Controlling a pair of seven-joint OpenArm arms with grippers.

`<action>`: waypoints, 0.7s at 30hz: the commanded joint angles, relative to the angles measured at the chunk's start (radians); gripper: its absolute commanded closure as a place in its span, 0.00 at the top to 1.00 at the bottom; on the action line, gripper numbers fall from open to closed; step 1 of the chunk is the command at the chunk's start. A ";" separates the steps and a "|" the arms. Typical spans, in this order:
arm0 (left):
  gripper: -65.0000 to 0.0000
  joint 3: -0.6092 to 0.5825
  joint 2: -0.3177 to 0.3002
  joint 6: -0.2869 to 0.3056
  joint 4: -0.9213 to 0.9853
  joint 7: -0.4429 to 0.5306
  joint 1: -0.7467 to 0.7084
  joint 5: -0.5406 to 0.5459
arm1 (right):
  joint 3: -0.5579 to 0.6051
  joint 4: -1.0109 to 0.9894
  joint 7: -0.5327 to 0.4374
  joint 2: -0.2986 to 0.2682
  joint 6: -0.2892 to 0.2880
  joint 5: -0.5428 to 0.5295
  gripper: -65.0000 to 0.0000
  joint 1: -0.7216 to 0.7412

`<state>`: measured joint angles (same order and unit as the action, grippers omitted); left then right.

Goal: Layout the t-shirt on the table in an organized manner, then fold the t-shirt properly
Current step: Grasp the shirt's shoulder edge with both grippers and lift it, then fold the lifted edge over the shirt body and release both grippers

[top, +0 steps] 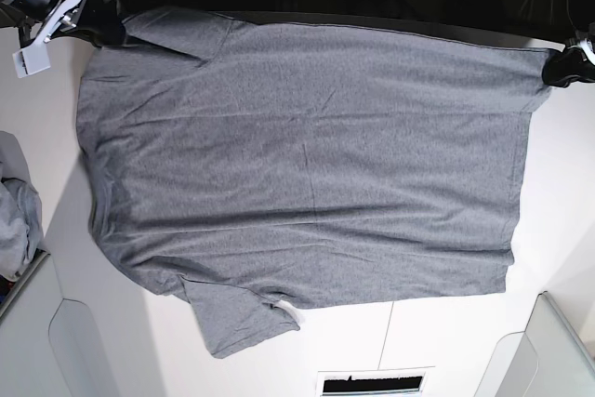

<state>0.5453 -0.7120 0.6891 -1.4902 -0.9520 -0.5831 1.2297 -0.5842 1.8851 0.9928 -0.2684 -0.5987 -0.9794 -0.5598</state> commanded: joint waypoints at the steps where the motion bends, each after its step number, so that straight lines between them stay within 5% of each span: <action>1: 0.00 0.027 -0.023 0.009 -0.012 0.003 -0.002 0.041 | -0.021 0.019 -0.011 -0.016 -0.004 -0.029 0.00 -0.003; 11: 0.00 0.057 -0.023 0.009 -0.013 0.046 0.010 0.089 | -0.034 0.089 -0.033 -0.017 -0.004 -0.013 0.00 0.031; 21: 0.00 0.003 -0.023 0.009 -0.003 0.213 0.168 -0.137 | -0.013 0.016 -0.076 -0.017 -0.003 0.067 0.00 0.288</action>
<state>0.5385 -0.7097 0.6895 -1.4830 -0.7601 -0.4171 1.0729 -0.5915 1.8877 0.9413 -0.2714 -0.5995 -0.8982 -0.2783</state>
